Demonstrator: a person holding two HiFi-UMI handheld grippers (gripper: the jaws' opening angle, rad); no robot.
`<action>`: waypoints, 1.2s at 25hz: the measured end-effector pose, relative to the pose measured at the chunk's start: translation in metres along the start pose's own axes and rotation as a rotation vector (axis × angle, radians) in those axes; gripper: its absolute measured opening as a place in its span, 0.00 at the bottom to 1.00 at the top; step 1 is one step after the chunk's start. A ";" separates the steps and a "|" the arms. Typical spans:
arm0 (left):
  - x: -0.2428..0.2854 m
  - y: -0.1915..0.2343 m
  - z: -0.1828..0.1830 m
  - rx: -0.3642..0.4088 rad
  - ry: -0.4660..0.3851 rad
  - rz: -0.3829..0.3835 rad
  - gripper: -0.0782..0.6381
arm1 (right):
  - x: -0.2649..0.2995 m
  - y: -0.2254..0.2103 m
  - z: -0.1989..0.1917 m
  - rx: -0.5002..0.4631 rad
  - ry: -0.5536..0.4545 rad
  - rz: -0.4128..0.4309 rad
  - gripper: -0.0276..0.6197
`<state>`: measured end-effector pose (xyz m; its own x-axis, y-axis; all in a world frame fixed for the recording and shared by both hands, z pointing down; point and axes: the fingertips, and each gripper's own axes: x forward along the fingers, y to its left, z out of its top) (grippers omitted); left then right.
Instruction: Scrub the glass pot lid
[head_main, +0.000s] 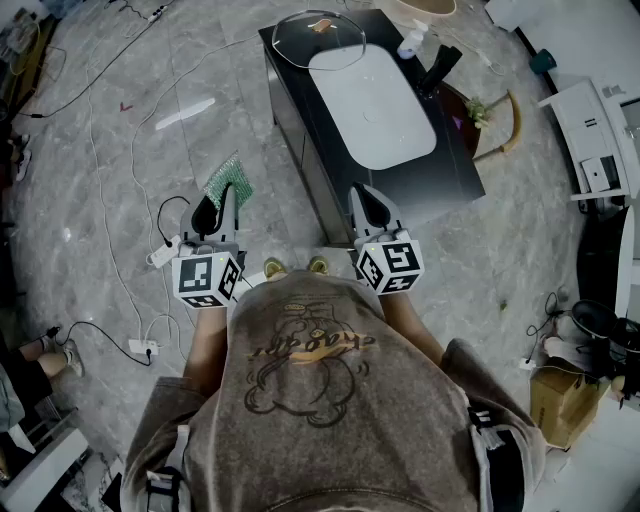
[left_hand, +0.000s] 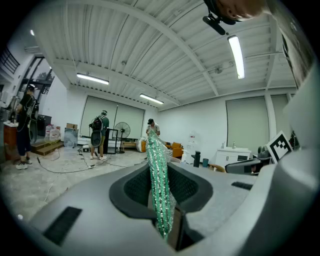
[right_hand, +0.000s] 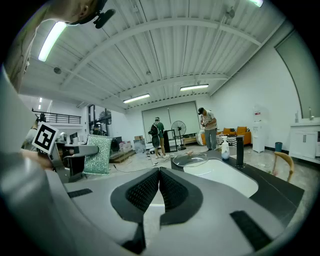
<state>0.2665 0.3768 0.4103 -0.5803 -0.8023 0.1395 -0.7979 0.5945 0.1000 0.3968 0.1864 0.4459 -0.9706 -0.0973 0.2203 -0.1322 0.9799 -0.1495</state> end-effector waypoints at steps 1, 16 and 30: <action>0.000 0.001 0.000 0.002 -0.001 -0.002 0.23 | 0.002 0.001 0.000 -0.002 -0.001 0.001 0.09; -0.004 0.041 -0.010 -0.008 0.021 -0.051 0.23 | 0.024 0.038 -0.008 -0.005 -0.019 -0.023 0.09; 0.044 0.089 -0.001 -0.008 0.001 -0.070 0.23 | 0.094 0.030 0.009 -0.036 -0.050 -0.051 0.09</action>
<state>0.1701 0.3945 0.4259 -0.5232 -0.8418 0.1330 -0.8350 0.5375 0.1177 0.3002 0.2055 0.4538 -0.9718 -0.1545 0.1782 -0.1749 0.9790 -0.1048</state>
